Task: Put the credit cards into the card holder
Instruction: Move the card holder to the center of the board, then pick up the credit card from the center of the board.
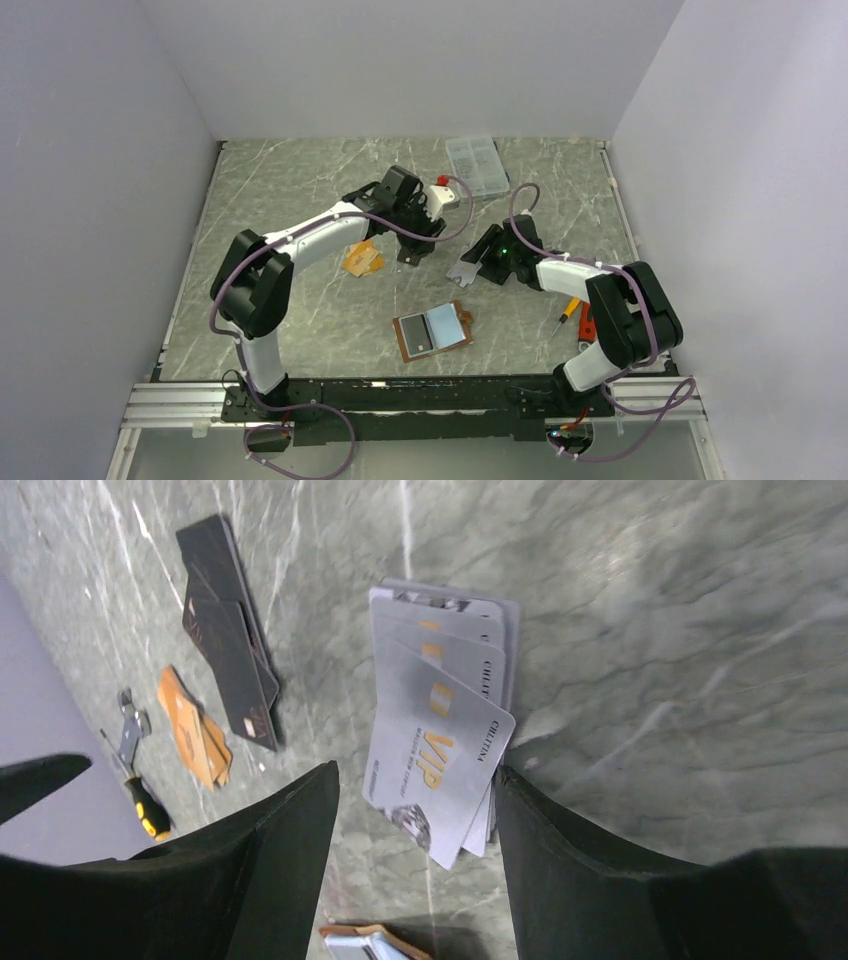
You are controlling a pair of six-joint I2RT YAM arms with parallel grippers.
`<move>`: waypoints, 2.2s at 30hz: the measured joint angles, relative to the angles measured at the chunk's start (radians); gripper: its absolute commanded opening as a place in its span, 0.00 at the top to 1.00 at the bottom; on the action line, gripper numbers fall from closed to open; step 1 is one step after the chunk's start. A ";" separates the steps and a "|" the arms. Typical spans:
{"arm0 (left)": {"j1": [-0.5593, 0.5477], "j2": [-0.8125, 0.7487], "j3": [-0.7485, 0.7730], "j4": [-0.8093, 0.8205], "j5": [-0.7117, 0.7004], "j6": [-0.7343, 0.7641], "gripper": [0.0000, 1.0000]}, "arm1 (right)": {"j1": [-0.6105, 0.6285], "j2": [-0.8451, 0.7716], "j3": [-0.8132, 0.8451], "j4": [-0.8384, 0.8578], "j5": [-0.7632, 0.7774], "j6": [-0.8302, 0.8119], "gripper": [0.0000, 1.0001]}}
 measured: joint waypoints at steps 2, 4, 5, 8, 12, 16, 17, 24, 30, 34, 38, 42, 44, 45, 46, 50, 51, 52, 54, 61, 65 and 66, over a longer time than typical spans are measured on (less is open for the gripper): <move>0.003 0.014 0.009 -0.001 0.000 0.002 0.44 | 0.012 0.006 0.000 0.011 -0.014 0.010 0.39; -0.002 0.043 0.017 -0.001 0.000 0.007 0.44 | 0.016 0.015 0.002 0.020 -0.025 0.019 0.39; -0.005 0.058 0.021 -0.002 0.000 0.010 0.44 | 0.016 0.021 0.006 0.021 -0.031 0.022 0.39; -0.008 0.110 0.040 -0.014 -0.001 0.019 0.44 | 0.011 0.031 0.016 0.020 -0.043 0.022 0.39; -0.010 0.198 0.109 -0.037 -0.006 0.027 0.44 | -0.024 0.031 0.013 0.021 -0.061 0.021 0.40; -0.010 0.255 0.167 -0.042 -0.011 0.025 0.44 | -0.066 0.031 -0.007 0.053 -0.081 0.023 0.43; -0.010 0.264 0.177 -0.041 -0.011 0.024 0.44 | -0.070 0.031 -0.013 0.063 -0.086 0.024 0.44; -0.024 0.299 0.238 -0.050 -0.015 0.024 0.44 | -0.078 0.033 -0.072 0.173 -0.113 0.053 0.47; -0.046 0.341 0.289 -0.060 -0.020 0.029 0.44 | -0.082 0.034 -0.116 0.253 -0.134 0.092 0.48; -0.055 0.351 0.282 -0.080 -0.018 0.054 0.44 | -0.084 0.034 -0.126 0.271 -0.136 0.104 0.48; -0.063 0.351 0.274 -0.105 -0.014 0.100 0.44 | -0.085 0.034 -0.131 0.279 -0.138 0.111 0.48; -0.072 0.351 0.258 -0.120 -0.001 0.134 0.44 | -0.090 0.034 -0.137 0.286 -0.145 0.113 0.49; -0.078 0.351 0.254 -0.124 0.001 0.146 0.44 | -0.090 0.034 -0.139 0.289 -0.145 0.117 0.49; -0.080 0.351 0.253 -0.124 0.000 0.151 0.44 | -0.090 0.034 -0.140 0.290 -0.145 0.119 0.49; -0.082 0.351 0.253 -0.125 0.001 0.158 0.44 | -0.090 0.033 -0.141 0.290 -0.145 0.119 0.49; -0.089 0.351 0.249 -0.121 -0.002 0.170 0.44 | -0.092 0.028 -0.144 0.288 -0.145 0.119 0.49; -0.089 0.351 0.249 -0.121 -0.002 0.171 0.44 | -0.092 0.024 -0.146 0.286 -0.144 0.119 0.49; -0.089 0.351 0.248 -0.119 -0.002 0.172 0.44 | -0.092 0.019 -0.149 0.281 -0.143 0.119 0.49; -0.089 0.350 0.244 -0.115 -0.002 0.177 0.44 | -0.093 0.004 -0.154 0.262 -0.142 0.118 0.49; -0.091 0.337 0.220 -0.092 -0.008 0.187 0.44 | -0.108 -0.084 -0.159 0.125 -0.106 0.080 0.50; -0.092 0.335 0.214 -0.084 -0.011 0.193 0.44 | -0.112 -0.117 -0.152 0.075 -0.099 0.054 0.51; -0.092 0.335 0.214 -0.084 -0.011 0.193 0.44 | -0.112 -0.118 -0.148 0.073 -0.101 0.049 0.52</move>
